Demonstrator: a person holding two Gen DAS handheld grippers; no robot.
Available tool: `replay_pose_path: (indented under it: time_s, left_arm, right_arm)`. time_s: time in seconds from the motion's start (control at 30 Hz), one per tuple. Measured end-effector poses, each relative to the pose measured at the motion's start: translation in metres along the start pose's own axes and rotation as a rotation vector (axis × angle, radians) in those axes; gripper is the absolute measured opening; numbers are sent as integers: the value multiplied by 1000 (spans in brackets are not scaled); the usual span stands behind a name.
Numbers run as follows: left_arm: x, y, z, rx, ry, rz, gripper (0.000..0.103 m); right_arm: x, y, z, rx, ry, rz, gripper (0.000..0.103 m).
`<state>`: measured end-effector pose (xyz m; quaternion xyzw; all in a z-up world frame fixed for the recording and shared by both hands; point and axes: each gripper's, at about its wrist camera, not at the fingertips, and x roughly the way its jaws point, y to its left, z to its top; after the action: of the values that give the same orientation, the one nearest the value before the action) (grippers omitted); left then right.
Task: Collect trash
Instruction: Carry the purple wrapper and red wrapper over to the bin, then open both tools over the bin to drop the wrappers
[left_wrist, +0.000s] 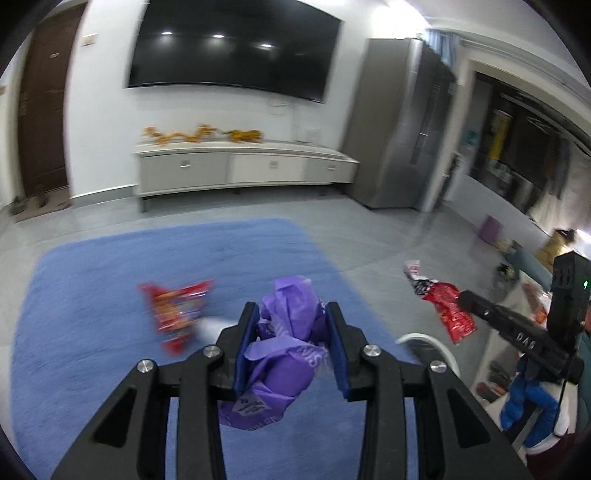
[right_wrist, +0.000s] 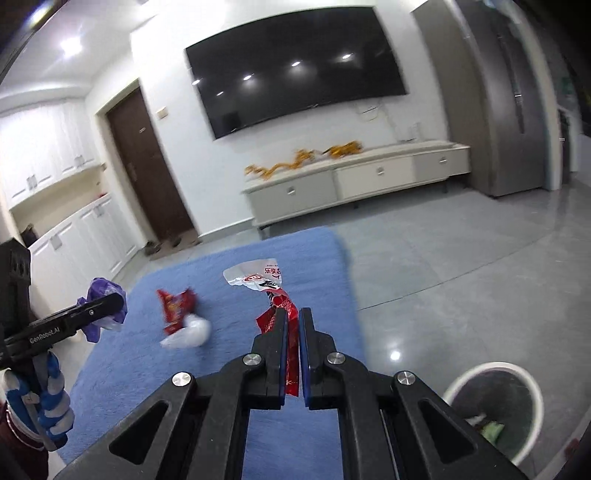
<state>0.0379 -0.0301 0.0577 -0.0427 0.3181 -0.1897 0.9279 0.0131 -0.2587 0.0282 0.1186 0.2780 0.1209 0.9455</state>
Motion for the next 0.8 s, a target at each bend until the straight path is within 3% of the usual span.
replay_pose_path:
  time_s: [0.23,0.43,0.73,0.8]
  left_arm:
    - [70,-130,12,138,91,-143,34]
    - [142,-223,4,211,201,-229,35]
    - [243,-296,-22,268,349,-271,39]
    - [258,-302,-29,280,366,-269,45]
  right_arm:
    - [-44,-87,-12,89,-24,-205,6]
    - [-52,-156,-29,192,12,-329,6]
    - [-18,-241,-62,330,117,-386,6]
    - [-13,-254,-69,351,136,-388,6]
